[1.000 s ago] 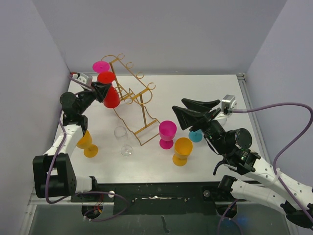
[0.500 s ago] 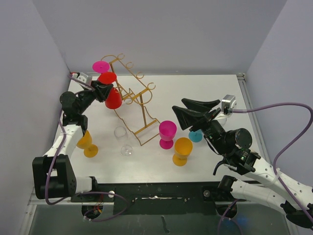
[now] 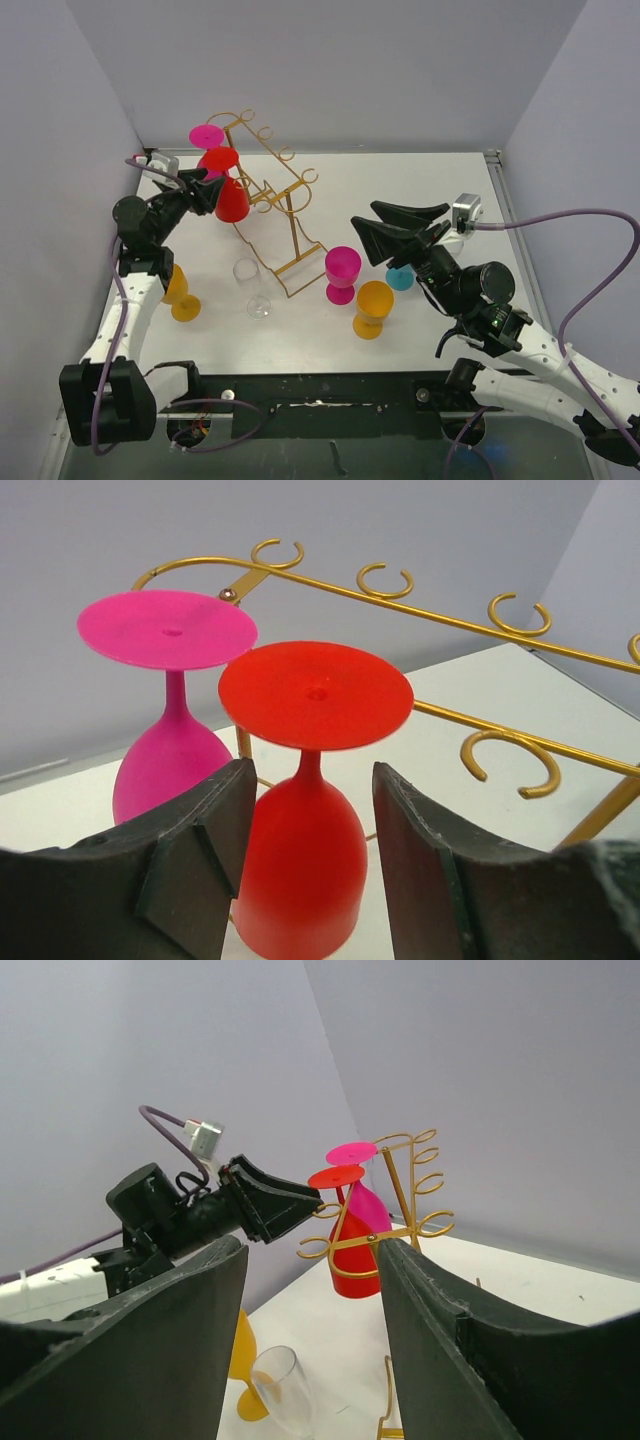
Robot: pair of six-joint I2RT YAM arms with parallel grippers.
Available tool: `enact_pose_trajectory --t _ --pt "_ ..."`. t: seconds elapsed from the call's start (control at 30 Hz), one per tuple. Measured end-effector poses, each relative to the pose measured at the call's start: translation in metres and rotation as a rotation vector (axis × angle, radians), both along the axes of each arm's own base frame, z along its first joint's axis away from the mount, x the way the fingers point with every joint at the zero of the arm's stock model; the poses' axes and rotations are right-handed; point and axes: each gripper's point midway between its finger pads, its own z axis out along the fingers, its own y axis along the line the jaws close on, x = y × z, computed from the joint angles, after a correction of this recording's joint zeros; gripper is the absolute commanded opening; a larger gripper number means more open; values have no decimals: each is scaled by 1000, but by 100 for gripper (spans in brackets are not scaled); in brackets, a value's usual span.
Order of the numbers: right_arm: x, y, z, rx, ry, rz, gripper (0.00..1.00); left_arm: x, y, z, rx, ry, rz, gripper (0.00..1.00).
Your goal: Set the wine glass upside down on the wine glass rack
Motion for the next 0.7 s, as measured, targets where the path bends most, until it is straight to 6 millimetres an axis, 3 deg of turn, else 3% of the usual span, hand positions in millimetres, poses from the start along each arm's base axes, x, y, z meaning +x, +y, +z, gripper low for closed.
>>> enact_pose_trajectory --t 0.2,0.37,0.57,0.7 --pt "8 7 -12 -44 36 -11 57 -37 3 -2 -39 36 44 50" --pt "22 16 -34 -123 108 -44 59 -72 7 -4 -81 75 98 50" --pt "40 27 -63 -232 241 -92 60 -93 4 -7 -85 182 161 51" --pt "53 38 -87 -333 358 -121 60 -105 1 3 -70 222 183 52"
